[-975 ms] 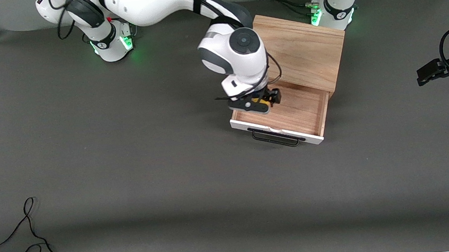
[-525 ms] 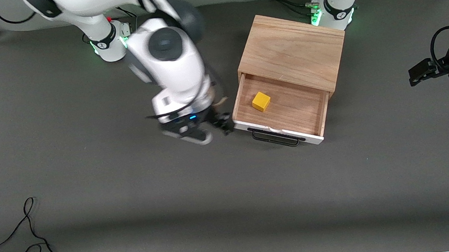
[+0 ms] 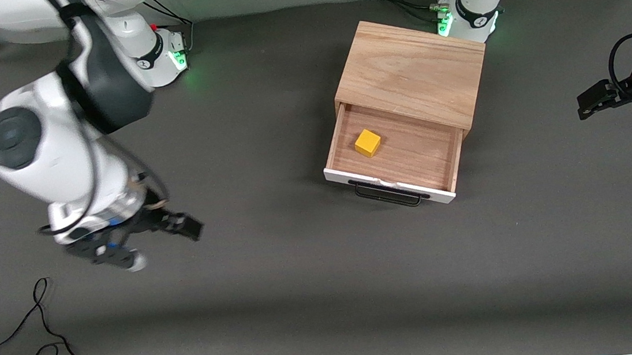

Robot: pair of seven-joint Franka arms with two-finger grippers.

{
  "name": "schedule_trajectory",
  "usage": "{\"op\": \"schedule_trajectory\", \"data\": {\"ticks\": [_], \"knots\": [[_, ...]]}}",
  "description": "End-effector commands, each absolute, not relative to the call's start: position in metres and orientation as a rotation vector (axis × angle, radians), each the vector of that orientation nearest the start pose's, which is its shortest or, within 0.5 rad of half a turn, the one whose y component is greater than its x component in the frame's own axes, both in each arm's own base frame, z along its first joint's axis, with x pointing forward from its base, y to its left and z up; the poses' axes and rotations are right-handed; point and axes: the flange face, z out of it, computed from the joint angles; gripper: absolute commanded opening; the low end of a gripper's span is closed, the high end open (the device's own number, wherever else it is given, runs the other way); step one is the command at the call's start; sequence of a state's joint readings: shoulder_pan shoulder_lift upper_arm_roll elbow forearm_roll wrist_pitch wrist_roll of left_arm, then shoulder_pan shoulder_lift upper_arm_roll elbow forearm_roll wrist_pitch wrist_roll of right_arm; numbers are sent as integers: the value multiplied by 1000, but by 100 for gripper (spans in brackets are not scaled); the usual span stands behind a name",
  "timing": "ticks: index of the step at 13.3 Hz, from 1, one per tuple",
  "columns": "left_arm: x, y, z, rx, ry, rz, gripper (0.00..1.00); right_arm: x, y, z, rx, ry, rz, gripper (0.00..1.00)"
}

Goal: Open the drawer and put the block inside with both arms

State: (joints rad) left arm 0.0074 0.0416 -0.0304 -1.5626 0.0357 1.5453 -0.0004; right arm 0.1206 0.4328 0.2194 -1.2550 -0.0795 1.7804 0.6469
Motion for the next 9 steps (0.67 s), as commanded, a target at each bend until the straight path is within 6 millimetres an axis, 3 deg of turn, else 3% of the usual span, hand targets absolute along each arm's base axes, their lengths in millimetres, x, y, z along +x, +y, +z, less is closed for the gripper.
{"op": "schedule_trajectory", "data": {"ticks": [1,6,9], "knots": [[555,-12,609,-3117,69,91,100,657,139,544,-3051,372,-126,100],[552,-13,610,-3131,72,106,100,631,37,562,-3128,185,-136,100],[551,-18,610,-3155,68,112,100,600,10,571,-3090,168,-132,100]]}}
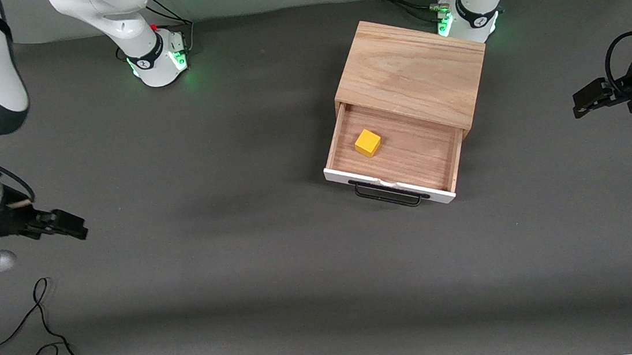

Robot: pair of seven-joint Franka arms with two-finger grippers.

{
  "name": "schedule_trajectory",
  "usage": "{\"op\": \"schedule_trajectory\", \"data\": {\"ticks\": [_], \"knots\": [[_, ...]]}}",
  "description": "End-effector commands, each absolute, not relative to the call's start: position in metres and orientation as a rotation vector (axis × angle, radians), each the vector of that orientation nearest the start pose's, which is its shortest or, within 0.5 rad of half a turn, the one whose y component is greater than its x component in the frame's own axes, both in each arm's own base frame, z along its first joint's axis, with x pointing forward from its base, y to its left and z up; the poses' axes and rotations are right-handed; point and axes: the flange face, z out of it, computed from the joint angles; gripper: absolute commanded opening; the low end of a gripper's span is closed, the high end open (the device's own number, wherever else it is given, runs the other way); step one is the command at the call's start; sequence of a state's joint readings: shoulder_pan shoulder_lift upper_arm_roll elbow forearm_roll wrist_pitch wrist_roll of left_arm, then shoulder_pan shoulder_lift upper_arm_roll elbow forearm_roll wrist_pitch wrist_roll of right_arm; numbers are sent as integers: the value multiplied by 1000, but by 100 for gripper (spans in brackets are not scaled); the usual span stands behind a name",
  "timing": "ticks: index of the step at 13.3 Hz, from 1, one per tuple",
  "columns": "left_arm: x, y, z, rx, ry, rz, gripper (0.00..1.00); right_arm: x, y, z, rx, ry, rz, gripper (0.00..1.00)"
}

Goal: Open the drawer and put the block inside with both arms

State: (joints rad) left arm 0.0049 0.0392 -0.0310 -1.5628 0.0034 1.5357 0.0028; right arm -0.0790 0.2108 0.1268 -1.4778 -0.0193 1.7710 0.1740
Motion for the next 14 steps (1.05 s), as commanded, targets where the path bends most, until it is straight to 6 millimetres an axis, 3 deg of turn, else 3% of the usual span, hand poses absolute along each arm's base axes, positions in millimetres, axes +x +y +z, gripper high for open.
{"op": "schedule_trajectory", "data": {"ticks": [1,4,9,14], "knots": [[551,-18,610,-3155,68,112,100,589,7,565,-3091,163,-118,100],[551,-16,610,-3156,66,114,100,562,9,564,-3097,123,-164,100],[550,-14,609,-3144,65,138,100,555,19,586,-3105,89,-102,100],[549,-14,607,-3139,65,149,100,552,16,583,-3111,87,-29,100]]}}
